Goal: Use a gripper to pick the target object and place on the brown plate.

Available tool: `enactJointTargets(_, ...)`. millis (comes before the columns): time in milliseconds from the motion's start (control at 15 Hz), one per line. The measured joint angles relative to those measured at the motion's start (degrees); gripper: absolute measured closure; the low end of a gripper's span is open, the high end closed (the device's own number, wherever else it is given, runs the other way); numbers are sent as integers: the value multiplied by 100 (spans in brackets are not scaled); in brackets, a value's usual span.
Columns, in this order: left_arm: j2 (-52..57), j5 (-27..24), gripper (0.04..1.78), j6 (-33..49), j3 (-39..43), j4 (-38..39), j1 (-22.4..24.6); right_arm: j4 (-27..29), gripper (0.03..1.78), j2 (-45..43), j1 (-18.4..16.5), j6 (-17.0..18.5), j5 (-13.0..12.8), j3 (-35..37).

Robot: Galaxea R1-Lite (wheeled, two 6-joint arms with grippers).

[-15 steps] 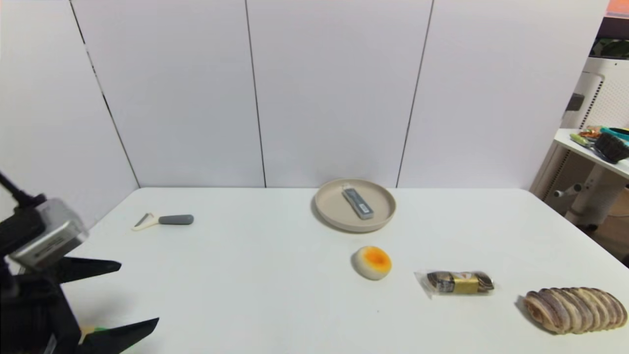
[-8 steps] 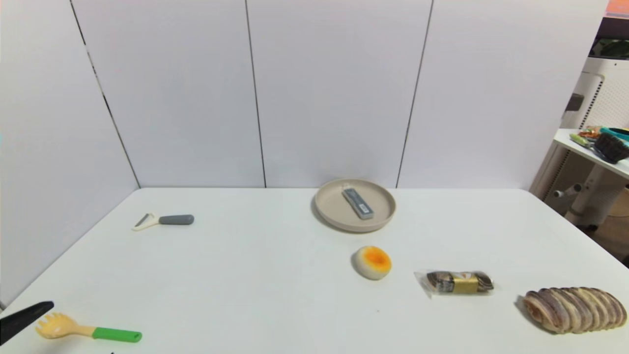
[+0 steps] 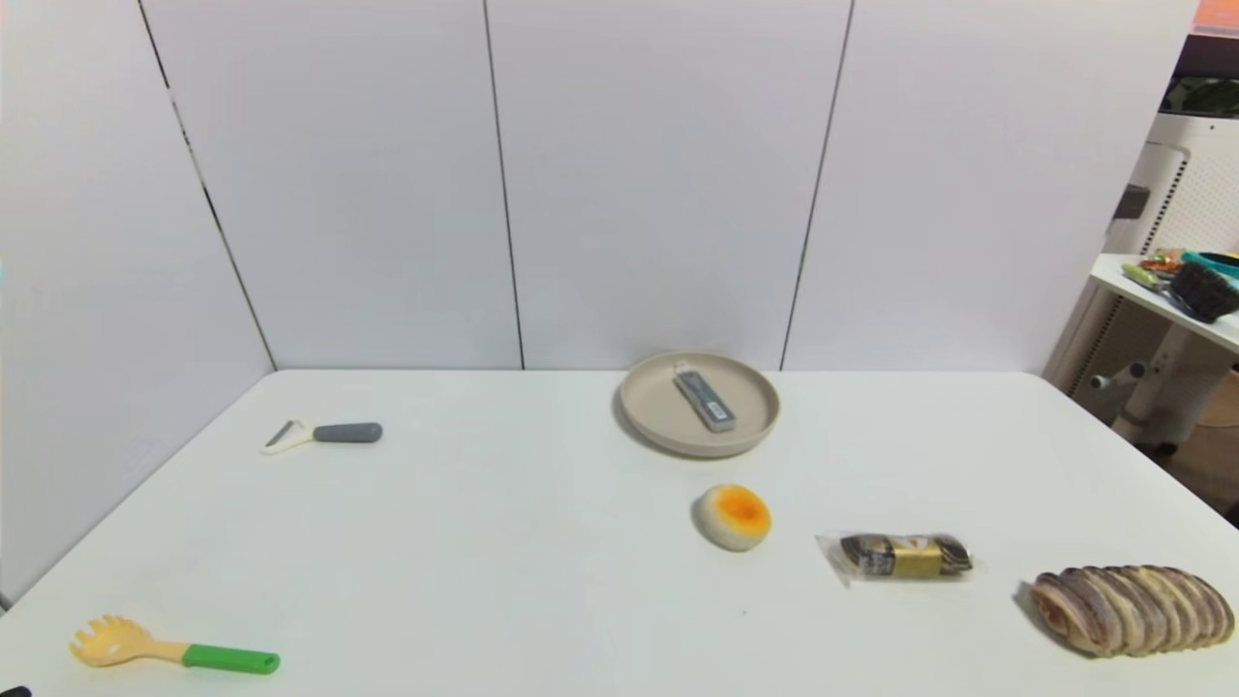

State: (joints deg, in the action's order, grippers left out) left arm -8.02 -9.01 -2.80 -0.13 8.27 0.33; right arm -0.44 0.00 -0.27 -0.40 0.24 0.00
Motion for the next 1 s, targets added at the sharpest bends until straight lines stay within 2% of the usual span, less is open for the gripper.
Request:
enactJointTargets(133,408,692,13,44,9,-595,-6,2,12,0,2,-1,-2,0)
enactJointTargets(200,530,866,13,24,11,-774,-20,4,12,0,0,-1,0,0)
enactJointTargets(1000,807,885,13,247,13,-853,-33,0,12,0,0,0,0,0)
